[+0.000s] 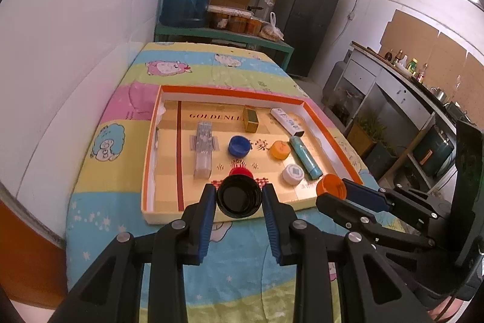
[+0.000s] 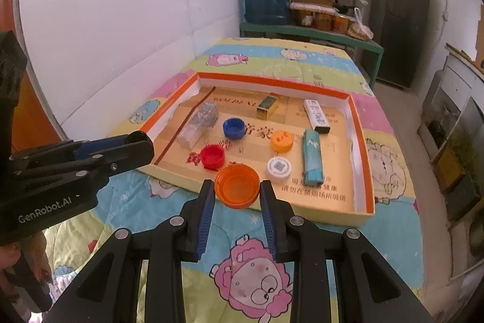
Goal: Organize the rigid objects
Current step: 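Carry the black cap and orange cap into the tray with both tools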
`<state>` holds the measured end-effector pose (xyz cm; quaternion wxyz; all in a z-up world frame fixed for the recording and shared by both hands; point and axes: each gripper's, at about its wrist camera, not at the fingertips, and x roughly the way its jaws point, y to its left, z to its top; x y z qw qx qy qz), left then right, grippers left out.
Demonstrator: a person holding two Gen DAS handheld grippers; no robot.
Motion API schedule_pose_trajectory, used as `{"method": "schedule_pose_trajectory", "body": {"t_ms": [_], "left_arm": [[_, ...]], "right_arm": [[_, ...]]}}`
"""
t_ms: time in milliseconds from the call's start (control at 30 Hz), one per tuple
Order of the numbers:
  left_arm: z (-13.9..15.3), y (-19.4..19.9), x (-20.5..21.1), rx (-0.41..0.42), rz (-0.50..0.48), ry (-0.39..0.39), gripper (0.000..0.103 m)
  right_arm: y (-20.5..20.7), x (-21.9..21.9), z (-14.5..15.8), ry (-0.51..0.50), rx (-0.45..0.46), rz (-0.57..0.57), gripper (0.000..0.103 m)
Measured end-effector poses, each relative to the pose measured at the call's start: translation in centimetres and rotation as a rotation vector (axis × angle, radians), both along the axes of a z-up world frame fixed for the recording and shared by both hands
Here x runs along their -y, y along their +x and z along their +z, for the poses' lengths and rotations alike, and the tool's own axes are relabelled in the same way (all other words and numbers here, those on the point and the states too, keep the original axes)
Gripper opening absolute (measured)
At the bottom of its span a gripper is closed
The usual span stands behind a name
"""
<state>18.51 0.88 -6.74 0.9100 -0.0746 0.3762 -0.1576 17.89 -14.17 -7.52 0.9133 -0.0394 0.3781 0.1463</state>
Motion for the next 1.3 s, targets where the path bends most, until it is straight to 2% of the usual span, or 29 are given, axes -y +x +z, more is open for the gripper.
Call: {"method": "schedule_pose_trajectory", "body": {"t_ms": [333,767,1100,1300], "left_arm": [[0.9,1.4,0.3,0.012,-0.004,0.004,0.032],[2.5,4.4,0.7,0.041,0.004,0.049,0.032],[3.6,8.2,1.9,0.054,-0.010,0.074,0.032],[3.6,11.4,2.4,0.018,-0.019,0.068,0.032]], "right_arm": [[1.4,0.3,1.4,-0.004,0.022,0.010,0.031],[4.7,1.7,2.8,-0.002,0.040,-0.002,0.031],[7.7,2.6,3.6,0.004,0.042,-0.009,0.031],[10.0,3.2,3.2,0.007,0.018,-0.011,0.031]]}}
